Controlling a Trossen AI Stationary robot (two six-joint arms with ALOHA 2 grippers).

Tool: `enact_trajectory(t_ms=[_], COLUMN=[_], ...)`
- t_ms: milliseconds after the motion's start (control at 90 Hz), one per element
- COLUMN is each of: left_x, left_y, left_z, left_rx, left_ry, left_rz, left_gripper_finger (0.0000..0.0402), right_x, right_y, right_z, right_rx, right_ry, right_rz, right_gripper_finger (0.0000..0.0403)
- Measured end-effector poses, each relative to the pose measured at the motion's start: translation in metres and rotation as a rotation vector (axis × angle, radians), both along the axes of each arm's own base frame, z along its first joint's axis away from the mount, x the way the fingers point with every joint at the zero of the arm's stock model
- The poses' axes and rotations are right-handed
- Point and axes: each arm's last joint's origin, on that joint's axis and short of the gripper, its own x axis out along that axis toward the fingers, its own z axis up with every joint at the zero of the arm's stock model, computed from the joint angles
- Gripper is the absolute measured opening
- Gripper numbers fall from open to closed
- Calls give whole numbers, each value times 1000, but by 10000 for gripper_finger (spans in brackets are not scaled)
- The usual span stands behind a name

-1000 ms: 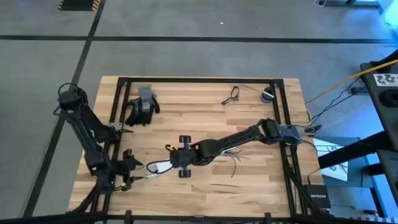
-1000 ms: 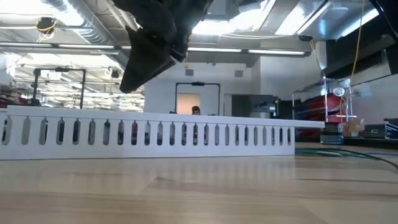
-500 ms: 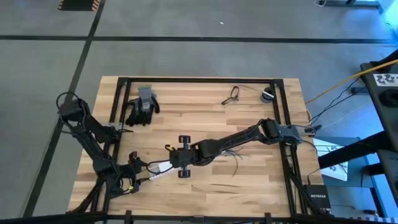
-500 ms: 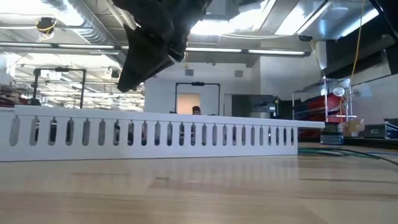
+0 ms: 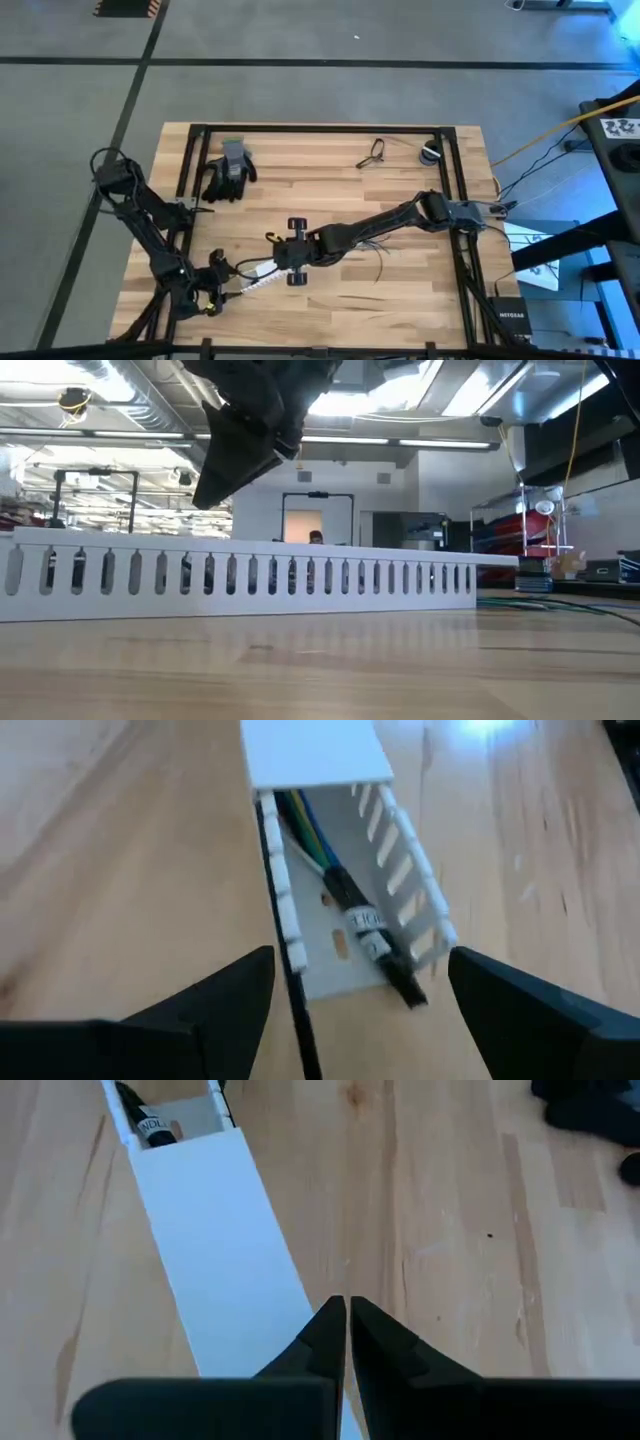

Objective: Ziptie cables
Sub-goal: Close the cable duct

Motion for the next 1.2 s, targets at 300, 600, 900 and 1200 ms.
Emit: enact_trajectory(t_ms=[300,600,900,1200], left_x=[16,21,12,15], left_y=[7,2,0,1], left_z=[3,-11,-39,-39], left_rx=[55,135,100,126], left_ry=[-75,-140,-240,-263], left_rz=[58,73,167,176], left_gripper_finger=[281,281,281,266], right_x=[3,-1,-10,-8], right_y=[1,22,25,21], right_z=[-2,-42,-66,-67], right_rx=[7,60,86,91], right_ry=[-26,-253,-367,-402], right_rz=[-1,-14,-20,-17], right_gripper_finger=[5,5,5,5])
